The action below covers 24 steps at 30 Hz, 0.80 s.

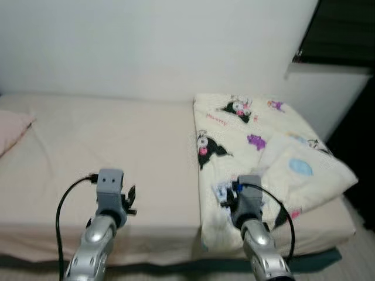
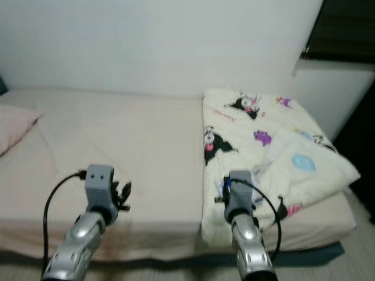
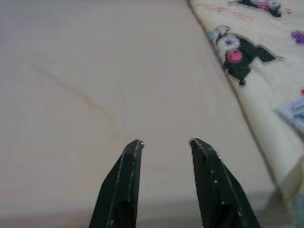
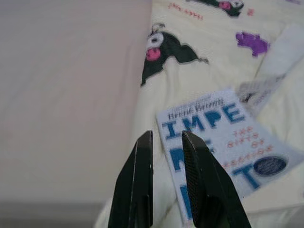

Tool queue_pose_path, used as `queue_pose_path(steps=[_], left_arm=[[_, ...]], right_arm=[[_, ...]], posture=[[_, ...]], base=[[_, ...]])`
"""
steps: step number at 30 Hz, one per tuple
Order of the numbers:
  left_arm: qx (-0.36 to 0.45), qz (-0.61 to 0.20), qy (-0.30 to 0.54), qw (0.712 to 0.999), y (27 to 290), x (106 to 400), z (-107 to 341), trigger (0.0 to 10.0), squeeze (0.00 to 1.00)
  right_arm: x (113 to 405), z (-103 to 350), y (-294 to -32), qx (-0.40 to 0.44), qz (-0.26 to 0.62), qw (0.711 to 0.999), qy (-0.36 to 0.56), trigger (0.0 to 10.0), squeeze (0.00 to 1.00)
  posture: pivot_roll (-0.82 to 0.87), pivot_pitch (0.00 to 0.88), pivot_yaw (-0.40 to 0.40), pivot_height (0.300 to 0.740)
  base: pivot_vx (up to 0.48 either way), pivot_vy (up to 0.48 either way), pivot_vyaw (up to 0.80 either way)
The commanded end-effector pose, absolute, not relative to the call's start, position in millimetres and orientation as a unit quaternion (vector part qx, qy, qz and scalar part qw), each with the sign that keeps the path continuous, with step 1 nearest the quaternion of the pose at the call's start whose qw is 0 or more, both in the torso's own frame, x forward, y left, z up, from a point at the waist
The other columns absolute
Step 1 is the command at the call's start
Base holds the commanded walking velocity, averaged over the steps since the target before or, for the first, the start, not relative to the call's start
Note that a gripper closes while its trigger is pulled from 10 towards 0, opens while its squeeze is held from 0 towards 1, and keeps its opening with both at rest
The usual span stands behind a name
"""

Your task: Clean up the room

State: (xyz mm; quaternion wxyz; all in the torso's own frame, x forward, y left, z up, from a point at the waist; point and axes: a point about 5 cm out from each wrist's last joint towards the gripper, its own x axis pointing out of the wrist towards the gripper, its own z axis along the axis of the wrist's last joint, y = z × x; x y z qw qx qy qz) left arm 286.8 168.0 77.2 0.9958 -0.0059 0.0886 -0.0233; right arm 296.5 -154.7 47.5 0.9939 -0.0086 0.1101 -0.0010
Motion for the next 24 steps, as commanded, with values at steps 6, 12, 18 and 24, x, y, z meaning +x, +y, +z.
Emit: queue_pose_path(steps=[6, 12, 18, 24], left_arm=[[-0.009, -0.031, 0.092, 0.995, 163.2, 284.3, 76.5, 10.0, 0.0], [-0.008, -0.035, 0.092, 0.995, 161.8, 284.7, 76.6, 10.0, 0.0], [-0.007, -0.039, 0.092, 0.995, 160.1, 285.8, 77.0, 10.0, 0.0], [-0.002, -0.038, 0.093, 0.995, 162.4, 283.6, 76.1, 10.0, 0.0]], right_arm=[[292.8, 45.5, -156.5, -0.001, -0.005, 0.994, 0.113, 10.0, 0.0], [291.9, 45.8, -156.2, -0.002, -0.006, 0.994, 0.111, 10.0, 0.0], [291.6, 46.0, -156.2, 0.005, -0.009, 0.994, 0.11, 10.0, 0.0], [290.8, 49.7, -151.5, 0.024, 0.004, 0.995, 0.092, 10.0, 0.0]], posture=[[0.06, 0.008, -0.077, 0.593], [0.06, 0.004, -0.071, 0.593], [0.06, 0.011, -0.067, 0.593], [0.06, 0.023, -0.069, 0.578]], base=[[0.0, 0.0, 0.0], [0.0, 0.0, 0.0], [0.0, 0.0, 0.0], [0.0, 0.0, 0.0]])
